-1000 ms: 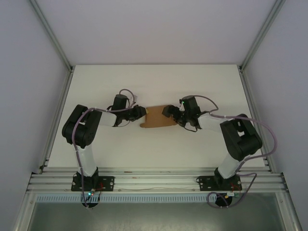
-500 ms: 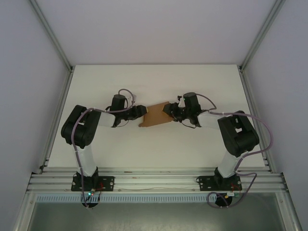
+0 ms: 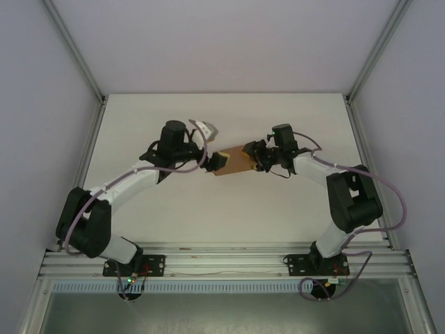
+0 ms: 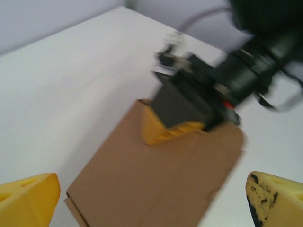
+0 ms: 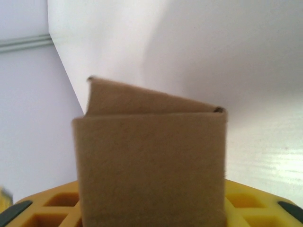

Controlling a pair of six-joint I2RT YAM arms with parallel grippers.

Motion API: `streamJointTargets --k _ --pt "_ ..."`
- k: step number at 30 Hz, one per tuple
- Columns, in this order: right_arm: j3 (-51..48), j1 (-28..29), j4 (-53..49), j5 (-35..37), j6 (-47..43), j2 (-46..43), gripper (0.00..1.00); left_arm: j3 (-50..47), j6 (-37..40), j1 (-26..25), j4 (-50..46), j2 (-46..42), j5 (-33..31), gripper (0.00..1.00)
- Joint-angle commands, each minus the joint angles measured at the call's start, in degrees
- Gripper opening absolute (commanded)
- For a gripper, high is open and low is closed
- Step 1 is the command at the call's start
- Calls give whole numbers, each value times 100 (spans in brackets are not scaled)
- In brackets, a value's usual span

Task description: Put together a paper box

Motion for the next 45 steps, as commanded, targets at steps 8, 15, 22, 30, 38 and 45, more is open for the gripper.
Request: streamJointTargets --k 8,15,22,30,38,45 --pt "112 -153 -627 -1014 1502 -250 35 280 3291 -640 -2043 263 -1631 100" --pt "153 -162 -506 -1522 1970 -414 34 170 3372 -669 -1519 505 -2309 100" --pt "6 -160 -421 -1789 2228 -564 34 106 3462 -674 -1145 557 -2506 90" --pt "-161 -160 -362 -1876 2286 -592 42 38 3388 -676 -833 410 -2549 53" --pt "-246 -186 -502 -1472 2053 -832 58 276 3560 -674 -1434 317 -2532 42" --pt "-106 -714 -2016 922 -245 -2041 76 743 4073 -671 -2826 355 -2338 42"
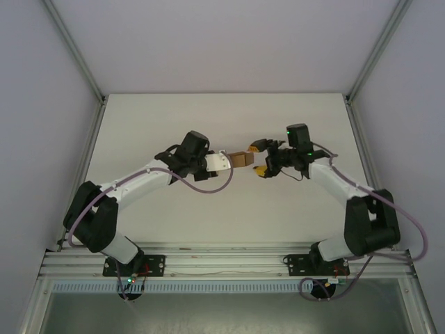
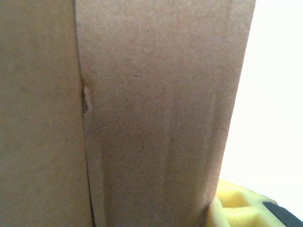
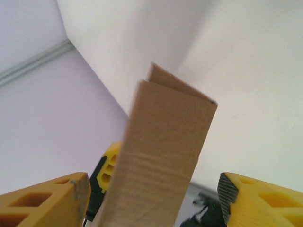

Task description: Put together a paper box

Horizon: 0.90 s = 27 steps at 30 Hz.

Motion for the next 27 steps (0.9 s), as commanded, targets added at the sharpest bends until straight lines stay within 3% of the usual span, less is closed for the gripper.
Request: streamJointTargets --k 1,3,5,8,11,17,27 --pt "183 -329 -984 1764 -1836 -755 80 368 550 24 -996 -109 131 42" --pt "221 -350 -1134 2776 -3023 -1274 84 665 768 22 -1489 16 149 42" --pt "31 -349 -920 3499 -4154 -1855 100 1035 854 24 -2068 205 236 42" --pt "-549 -348 -288 3610 -5565 -2688 100 1521 1128 15 -2964 538 593 42" --pt "-791 -351 -271 2691 -6751 -3151 100 1986 1078 -9 -3614 920 750 43" --pt "-578 -305 -807 1539 -7301 -2885 100 2903 512 -25 -4449 1907 320 43" --pt "-125 247 -729 1362 -7740 -1039 84 3616 -13 -38 -4638 2928 197 44"
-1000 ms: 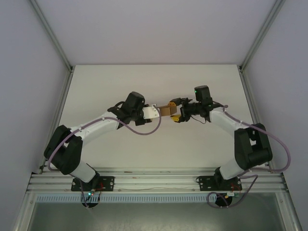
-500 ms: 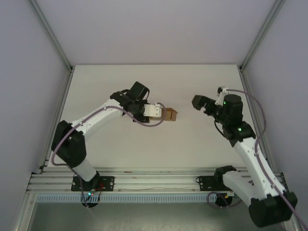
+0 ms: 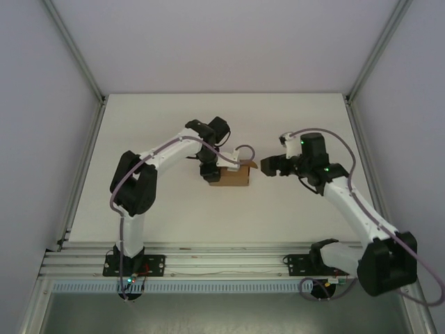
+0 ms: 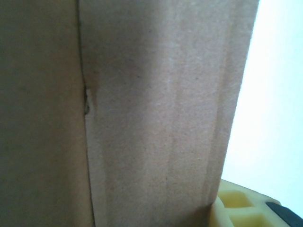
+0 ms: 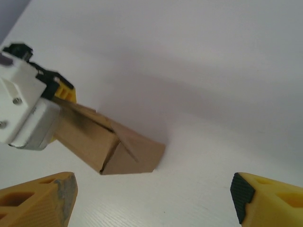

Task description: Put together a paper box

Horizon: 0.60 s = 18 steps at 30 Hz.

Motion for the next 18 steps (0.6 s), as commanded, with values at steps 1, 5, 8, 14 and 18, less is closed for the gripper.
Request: streamJointTargets --k 1,5,8,14,18 --pt "396 213 23 -213 -550 400 84 175 -200 -38 -355 293 -74 45" --pt "652 260 301 -323 -737 1023 78 208 -233 -51 -346 364 -73 44" --pt "879 281 240 -661 -1048 1410 67 214 -235 -49 -339 361 -58 44" --pt "1134 295 60 -951 -1339 1814 44 298 -276 -51 -372 403 -41 44" --pt "1278 311 -106 -1026 -1375 1963 27 351 -327 -51 -368 444 -35 44"
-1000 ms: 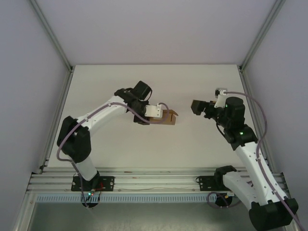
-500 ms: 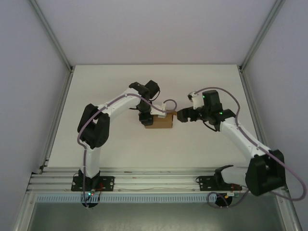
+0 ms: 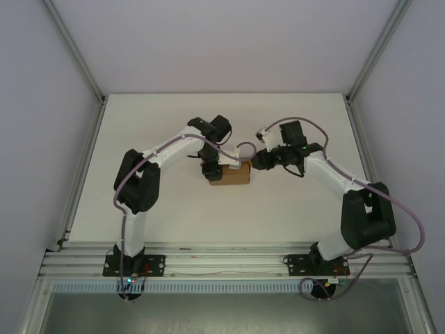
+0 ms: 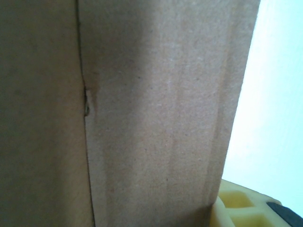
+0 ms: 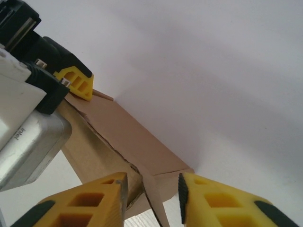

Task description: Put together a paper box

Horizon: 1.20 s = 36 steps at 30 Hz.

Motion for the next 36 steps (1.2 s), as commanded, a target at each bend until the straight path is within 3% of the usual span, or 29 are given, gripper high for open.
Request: streamJointTargets --k 1,4,9,13,15,19,23,26,30,36 --pt "270 51 -224 -165 -189 107 18 58 -128 -51 -192 266 -48 44" --pt "316 124 -315 -100 -161 148 4 84 -220 -51 -159 293 -63 44" --pt "191 491 197 595 868 -81 0 204 -429 -53 -165 371 -55 44" --pt "28 778 765 1661 2842 -385 0 233 -530 -51 -139 392 -61 44" --pt "-166 794 1061 1758 3845 -481 0 236 -576 -51 -112 408 -53 45" --pt "-323 818 1285 1801 4799 -587 0 309 -654 -62 -134 467 -116 44" --pt "60 819 520 1985 4951 -404 0 312 -690 -69 -105 435 -148 45" --pt "76 806 483 2012 5068 -407 0 326 -727 -69 -77 418 -121 45" --pt "-340 806 1013 2019 5024 -479 0 365 -805 -72 -28 425 -69 53" --pt "-1430 825 2309 2316 3902 -672 0 400 -841 -69 -25 478 -31 52"
